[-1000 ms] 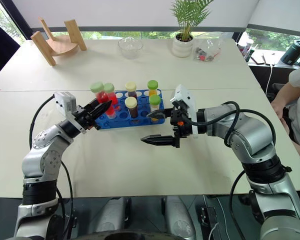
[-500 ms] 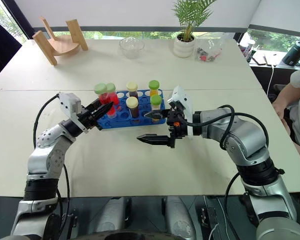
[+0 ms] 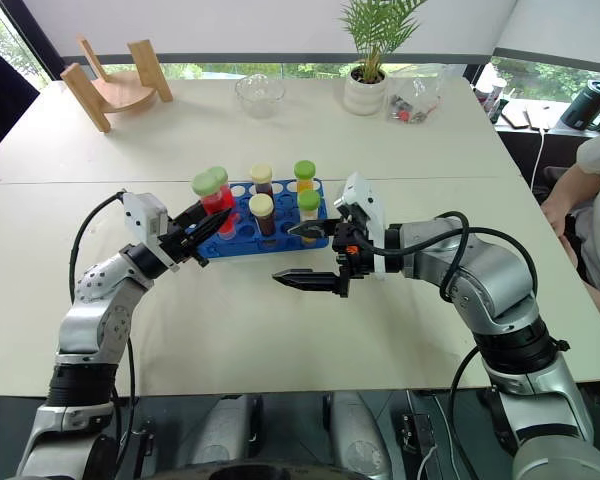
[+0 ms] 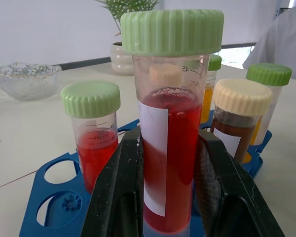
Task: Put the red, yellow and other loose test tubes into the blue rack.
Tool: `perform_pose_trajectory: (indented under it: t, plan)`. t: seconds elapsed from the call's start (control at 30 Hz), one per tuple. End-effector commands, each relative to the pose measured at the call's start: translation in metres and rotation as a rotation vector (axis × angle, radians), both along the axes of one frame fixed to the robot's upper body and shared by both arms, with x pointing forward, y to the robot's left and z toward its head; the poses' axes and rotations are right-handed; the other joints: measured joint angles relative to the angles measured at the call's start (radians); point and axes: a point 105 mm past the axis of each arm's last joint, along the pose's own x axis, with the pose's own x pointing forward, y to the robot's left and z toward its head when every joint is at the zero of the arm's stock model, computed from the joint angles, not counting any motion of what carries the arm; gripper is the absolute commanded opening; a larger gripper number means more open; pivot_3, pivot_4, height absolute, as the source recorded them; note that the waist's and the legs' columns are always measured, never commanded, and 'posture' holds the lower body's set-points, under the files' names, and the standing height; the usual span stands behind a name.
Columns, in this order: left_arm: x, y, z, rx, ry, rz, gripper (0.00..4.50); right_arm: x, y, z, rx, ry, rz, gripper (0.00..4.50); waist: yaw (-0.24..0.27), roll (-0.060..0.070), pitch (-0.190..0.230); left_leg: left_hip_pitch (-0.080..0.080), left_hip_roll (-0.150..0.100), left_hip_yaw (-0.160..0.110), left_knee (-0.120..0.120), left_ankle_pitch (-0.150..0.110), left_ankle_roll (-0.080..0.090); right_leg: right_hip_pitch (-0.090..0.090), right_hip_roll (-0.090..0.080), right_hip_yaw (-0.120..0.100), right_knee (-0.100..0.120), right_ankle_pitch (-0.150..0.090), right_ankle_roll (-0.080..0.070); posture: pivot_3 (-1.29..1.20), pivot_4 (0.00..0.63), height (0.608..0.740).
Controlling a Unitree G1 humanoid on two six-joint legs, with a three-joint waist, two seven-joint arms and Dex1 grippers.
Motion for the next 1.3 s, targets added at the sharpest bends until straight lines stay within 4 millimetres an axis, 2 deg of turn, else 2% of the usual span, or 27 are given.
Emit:
perform_pose_trajectory:
  t: [0.03,0.27,0.47,0.73,1.2,1.3]
  plan:
    - [0.000,0.006,-0.013,0.025,0.045,0.024,0.80,-0.003,0.003,0.009,0.030,-0.032,0.018,4.50,0.000,0.000,0.000,0.000,0.000,0.000,0.000,0.000,0.000,0.000,0.000,0.000,0.000,0.000,0.000,0.00,0.150,0.740]
    - [0.006,0.007,-0.014,0.035,0.028,0.052,0.80,-0.001,0.006,0.009,0.038,-0.034,0.022,4.50,0.000,0.000,0.000,0.000,0.000,0.000,0.000,0.000,0.000,0.000,0.000,0.000,0.000,0.000,0.000,0.00,0.150,0.740]
    - [0.002,0.008,-0.018,0.035,0.041,0.036,0.80,-0.001,0.007,0.009,0.045,-0.038,0.021,4.50,-0.001,0.000,0.000,0.000,0.000,0.000,0.000,0.000,0.000,0.000,0.000,0.000,0.000,0.000,0.000,0.00,0.150,0.740]
    - [-0.002,-0.008,-0.019,0.047,0.044,-0.028,0.80,0.000,0.011,0.009,0.062,-0.041,0.017,4.50,0.001,0.000,0.000,0.000,0.000,0.000,-0.001,0.000,0.000,0.000,0.000,0.000,-0.001,0.000,0.000,0.00,0.150,0.740]
    - [-0.005,-0.009,-0.020,0.009,0.049,0.010,0.80,0.002,0.013,0.010,0.078,-0.041,0.007,4.50,0.002,0.000,0.000,0.000,0.000,0.000,-0.001,0.000,0.000,0.001,0.000,0.000,-0.003,0.000,0.000,0.00,0.150,0.740]
    - [-0.005,-0.016,-0.021,-0.006,0.056,0.004,0.80,0.002,0.016,0.010,0.086,-0.039,0.012,4.50,0.002,0.000,0.000,0.000,0.000,0.000,-0.001,0.000,0.000,0.001,0.000,0.000,-0.004,0.000,0.000,0.00,0.150,0.740]
